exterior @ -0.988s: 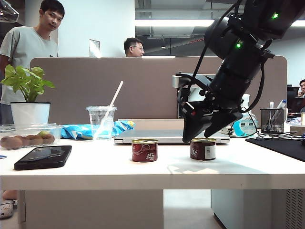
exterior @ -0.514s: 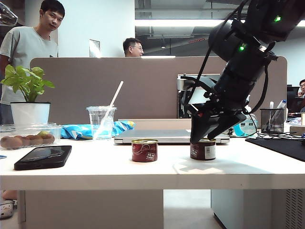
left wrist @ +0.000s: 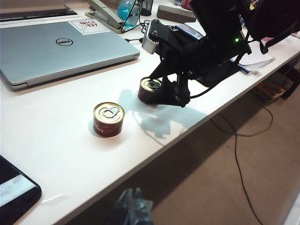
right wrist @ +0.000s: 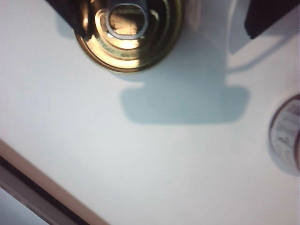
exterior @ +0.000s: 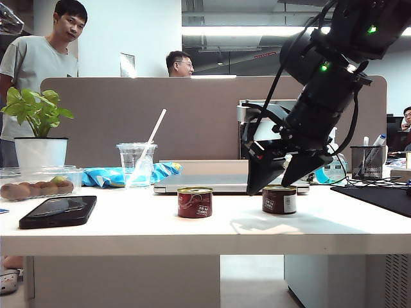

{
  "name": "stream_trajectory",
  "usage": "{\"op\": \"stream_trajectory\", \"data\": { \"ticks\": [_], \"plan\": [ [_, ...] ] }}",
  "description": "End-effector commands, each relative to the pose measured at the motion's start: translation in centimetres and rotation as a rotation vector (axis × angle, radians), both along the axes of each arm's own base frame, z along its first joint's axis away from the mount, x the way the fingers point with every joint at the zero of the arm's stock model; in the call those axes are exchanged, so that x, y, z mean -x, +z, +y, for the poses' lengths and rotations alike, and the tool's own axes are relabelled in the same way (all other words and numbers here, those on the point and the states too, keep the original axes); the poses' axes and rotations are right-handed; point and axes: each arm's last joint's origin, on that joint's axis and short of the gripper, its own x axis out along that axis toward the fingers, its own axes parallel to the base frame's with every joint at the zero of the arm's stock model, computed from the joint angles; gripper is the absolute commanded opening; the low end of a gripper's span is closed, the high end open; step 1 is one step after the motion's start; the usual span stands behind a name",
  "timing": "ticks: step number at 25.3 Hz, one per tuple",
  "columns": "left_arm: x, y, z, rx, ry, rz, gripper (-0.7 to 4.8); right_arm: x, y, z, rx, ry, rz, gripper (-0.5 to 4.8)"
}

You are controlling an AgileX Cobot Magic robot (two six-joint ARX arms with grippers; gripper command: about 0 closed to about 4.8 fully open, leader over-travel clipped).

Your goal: Stack a can of tomatoes on the right onto the can of tomatoes on the left.

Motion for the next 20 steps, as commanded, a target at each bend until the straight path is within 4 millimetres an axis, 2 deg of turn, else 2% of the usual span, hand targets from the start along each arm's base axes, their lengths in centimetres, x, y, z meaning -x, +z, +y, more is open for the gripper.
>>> {"op": "stream_trajectory", "data": {
  "ticks": [1,9,15,18,20],
  "plan": [
    [0.0,0.2,0.0,0.005,-0.003,-0.006,-0.04,-0.2,0.1,-0.1,0.012,-0.024,-0.017,4.46],
    [0.0,0.2,0.0,0.005,-0.003,-0.006,-0.04,0.1,1.0,-0.2,0.003,-0.023,-0.036,4.45],
    [0.0,0.2,0.0,0.005,-0.003,-0.007,-0.04,0.9,3.5,-0.5,-0.026,-0.028,-0.094,4.44],
    [0.0,0.2,0.0,0.005,-0.003,-0.007,-0.04,0.6,2.9,-0.5,-0.022,-0.029,-0.085,4.47],
    [0.0,0.2,0.0,0.005,-0.003,-0.006,-0.04,0.4,2.8,-0.4,-0.024,-0.032,-0.097,4.73]
  ]
}}
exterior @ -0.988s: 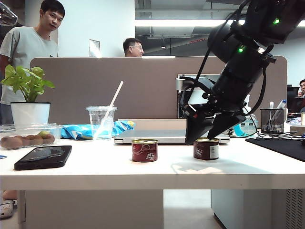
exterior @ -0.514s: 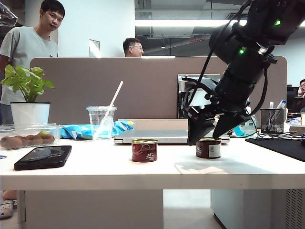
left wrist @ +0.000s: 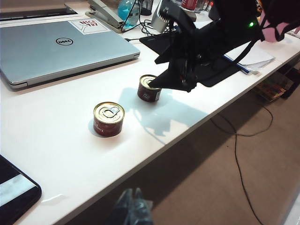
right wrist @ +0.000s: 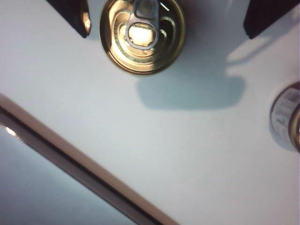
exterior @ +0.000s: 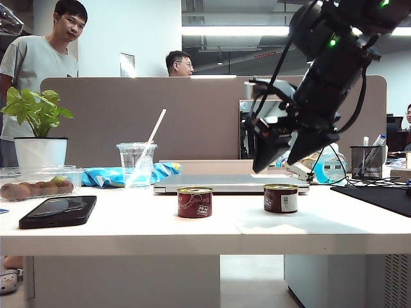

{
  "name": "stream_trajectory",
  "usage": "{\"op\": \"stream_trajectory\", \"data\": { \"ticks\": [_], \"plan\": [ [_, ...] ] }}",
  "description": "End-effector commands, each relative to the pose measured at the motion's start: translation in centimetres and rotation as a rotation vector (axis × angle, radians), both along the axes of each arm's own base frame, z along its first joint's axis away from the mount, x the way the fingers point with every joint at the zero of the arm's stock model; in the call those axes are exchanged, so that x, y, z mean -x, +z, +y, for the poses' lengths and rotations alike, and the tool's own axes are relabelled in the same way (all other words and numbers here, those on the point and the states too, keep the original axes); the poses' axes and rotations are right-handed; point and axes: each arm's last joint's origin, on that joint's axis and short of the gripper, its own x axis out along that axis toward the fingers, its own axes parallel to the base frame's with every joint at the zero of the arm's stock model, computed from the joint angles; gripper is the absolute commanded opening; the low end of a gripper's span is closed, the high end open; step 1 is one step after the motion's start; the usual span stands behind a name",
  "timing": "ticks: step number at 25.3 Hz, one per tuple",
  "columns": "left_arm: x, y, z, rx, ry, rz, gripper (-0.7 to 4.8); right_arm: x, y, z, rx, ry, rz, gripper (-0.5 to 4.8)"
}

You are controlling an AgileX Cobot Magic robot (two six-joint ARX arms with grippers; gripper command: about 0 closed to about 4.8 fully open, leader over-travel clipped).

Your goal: Stack a can of tomatoes on the right onto the can of tomatoes on the left.

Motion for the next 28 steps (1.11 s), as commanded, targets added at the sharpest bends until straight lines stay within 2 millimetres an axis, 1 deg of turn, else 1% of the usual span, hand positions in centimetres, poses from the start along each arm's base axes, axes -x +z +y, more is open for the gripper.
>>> {"op": "stream_trajectory", "data": {
  "ticks": [1,7,12,16,18,28],
  "plan": [
    [0.0,0.2,0.0,0.005,-0.003,-0.008,-0.04,-0.5,0.2,0.1,-0.017,-0.006,-0.042,4.73],
    [0.0,0.2,0.0,0.005,-0.003,-0.008,-0.04,-1.2,-0.2,-0.8,-0.027,-0.031,-0.047,4.73],
    [0.0,0.2,0.0,0.003,-0.004,-0.010,-0.04,-1.7,-1.2,-1.7,-0.039,-0.037,-0.005,4.73],
    [0.0,0.2,0.0,0.003,-0.004,-0.011,-0.04,-1.9,-1.6,-1.7,-0.050,-0.025,0.008,4.73],
    [0.0,0.2,0.0,0.001,-0.001,-0.012,-0.04,-2.0,-1.9,-1.5,-0.090,0.016,0.019,4.73],
    [0.0,0.2,0.0,-0.003,-0.002,-0.015,-0.04,-2.4,-3.5,-1.3,-0.084,0.012,0.061,4.71]
  ]
}}
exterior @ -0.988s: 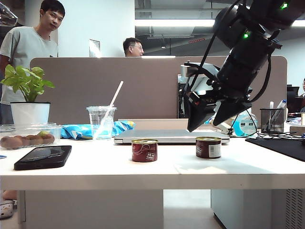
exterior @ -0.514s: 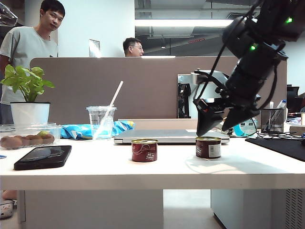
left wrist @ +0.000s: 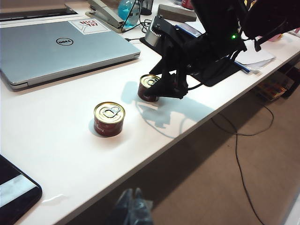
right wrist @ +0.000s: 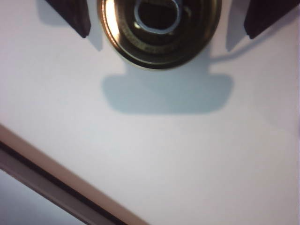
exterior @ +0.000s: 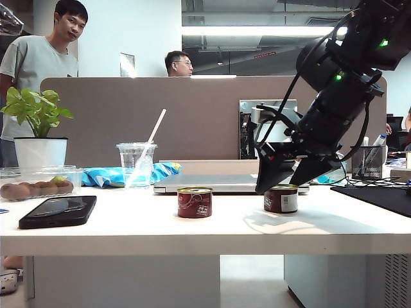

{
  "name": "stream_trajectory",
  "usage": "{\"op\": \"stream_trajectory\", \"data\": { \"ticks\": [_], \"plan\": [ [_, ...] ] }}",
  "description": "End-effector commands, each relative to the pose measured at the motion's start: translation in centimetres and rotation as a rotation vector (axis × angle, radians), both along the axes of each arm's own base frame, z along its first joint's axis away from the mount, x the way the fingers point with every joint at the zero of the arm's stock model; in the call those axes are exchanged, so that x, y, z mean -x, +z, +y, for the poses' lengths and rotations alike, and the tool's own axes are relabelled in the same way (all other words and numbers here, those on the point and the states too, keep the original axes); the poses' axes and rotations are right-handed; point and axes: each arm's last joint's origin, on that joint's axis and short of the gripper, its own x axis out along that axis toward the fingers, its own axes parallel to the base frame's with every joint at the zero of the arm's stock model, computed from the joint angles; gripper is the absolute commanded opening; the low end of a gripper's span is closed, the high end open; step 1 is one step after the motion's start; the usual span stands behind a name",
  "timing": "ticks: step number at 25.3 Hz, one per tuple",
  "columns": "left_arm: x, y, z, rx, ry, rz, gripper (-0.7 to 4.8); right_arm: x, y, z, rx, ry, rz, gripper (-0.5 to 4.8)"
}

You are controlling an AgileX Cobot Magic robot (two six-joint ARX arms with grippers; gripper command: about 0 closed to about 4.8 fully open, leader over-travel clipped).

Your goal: Stack a can of tomatoes on the right onto the can of tomatoes on the left.

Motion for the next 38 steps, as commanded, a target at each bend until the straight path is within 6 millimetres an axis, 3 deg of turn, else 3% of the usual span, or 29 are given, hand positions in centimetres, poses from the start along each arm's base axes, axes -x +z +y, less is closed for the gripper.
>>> {"op": "stream_trajectory", "data": {
  "ticks": [1,4,18,24,29,34,38],
  "plan": [
    [0.0,0.2,0.0,0.000,-0.002,-0.011,-0.04,-0.2,-0.3,0.2,-0.015,-0.003,0.010,4.70],
    [0.0,0.2,0.0,0.000,-0.002,-0.010,-0.04,-0.2,-0.8,0.2,-0.019,-0.014,0.031,4.43],
    [0.0,0.1,0.0,-0.001,-0.002,-0.006,-0.04,-0.3,-0.8,0.3,-0.019,-0.008,0.043,2.14],
    [0.0,0.1,0.0,-0.001,-0.002,-0.006,-0.04,-0.7,0.7,0.7,-0.025,-0.001,0.025,2.10],
    [0.0,0.1,0.0,-0.002,-0.002,-0.007,-0.04,-0.5,3.4,1.8,-0.049,0.030,-0.040,2.10],
    [0.0,0.1,0.0,-0.014,-0.006,-0.020,-0.04,0.0,5.5,4.5,-0.080,0.115,-0.074,2.11],
    [0.0,0.1,0.0,-0.013,-0.007,-0.020,-0.04,1.1,6.1,7.5,-0.081,0.177,-0.117,2.10]
  ]
}}
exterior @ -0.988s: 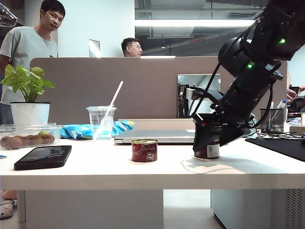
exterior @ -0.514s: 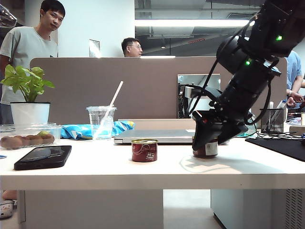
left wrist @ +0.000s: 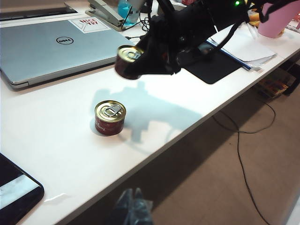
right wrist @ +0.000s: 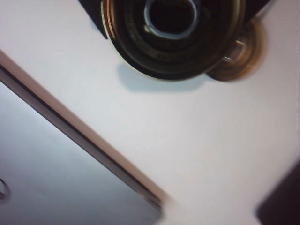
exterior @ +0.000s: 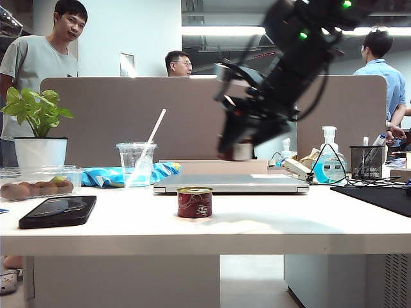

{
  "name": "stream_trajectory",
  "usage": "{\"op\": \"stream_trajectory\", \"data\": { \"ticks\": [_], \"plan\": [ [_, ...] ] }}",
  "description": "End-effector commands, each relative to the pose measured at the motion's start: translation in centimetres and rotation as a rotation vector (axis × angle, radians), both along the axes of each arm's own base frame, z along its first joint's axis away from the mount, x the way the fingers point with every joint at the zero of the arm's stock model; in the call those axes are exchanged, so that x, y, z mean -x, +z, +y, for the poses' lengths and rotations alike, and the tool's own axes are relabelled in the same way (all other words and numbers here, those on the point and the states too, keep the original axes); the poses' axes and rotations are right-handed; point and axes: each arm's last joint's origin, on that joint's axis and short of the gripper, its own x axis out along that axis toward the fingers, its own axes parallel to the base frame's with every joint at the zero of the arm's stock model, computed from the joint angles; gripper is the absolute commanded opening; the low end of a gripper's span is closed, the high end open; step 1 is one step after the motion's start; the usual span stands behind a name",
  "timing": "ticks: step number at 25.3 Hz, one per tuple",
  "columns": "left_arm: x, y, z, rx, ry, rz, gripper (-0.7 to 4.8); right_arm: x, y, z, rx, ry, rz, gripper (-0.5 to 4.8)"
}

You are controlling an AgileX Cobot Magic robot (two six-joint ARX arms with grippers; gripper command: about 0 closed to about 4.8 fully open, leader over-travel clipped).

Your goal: Stack a can of tomatoes on the right onto the can of tomatoes on the left.

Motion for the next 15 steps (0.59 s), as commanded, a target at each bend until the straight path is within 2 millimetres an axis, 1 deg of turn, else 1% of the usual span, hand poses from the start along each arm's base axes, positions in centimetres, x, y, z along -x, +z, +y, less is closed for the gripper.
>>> {"op": "stream_trajectory", "data": {
  "ticks": [1,2,5,7,10,15],
  "plan": [
    [0.0,0.2,0.0,0.001,-0.003,-0.014,-0.04,1.1,0.5,2.5,-0.010,0.053,-0.040,2.10],
    [0.0,0.2,0.0,0.001,-0.002,-0.014,-0.04,1.4,0.3,3.3,-0.011,0.075,-0.041,2.10],
    [0.0,0.2,0.0,0.000,-0.001,-0.015,-0.04,1.7,-0.2,4.2,-0.012,0.099,-0.040,2.10],
    [0.0,0.2,0.0,0.000,0.000,-0.015,-0.04,1.6,-1.4,4.9,0.013,0.101,-0.021,2.10],
    [0.0,0.2,0.0,0.000,0.000,-0.014,-0.04,1.5,-2.2,5.0,0.025,0.103,0.001,2.10],
    [0.0,0.2,0.0,0.000,0.000,-0.014,-0.04,1.4,-2.7,5.1,0.032,0.103,0.013,2.11]
  ]
}}
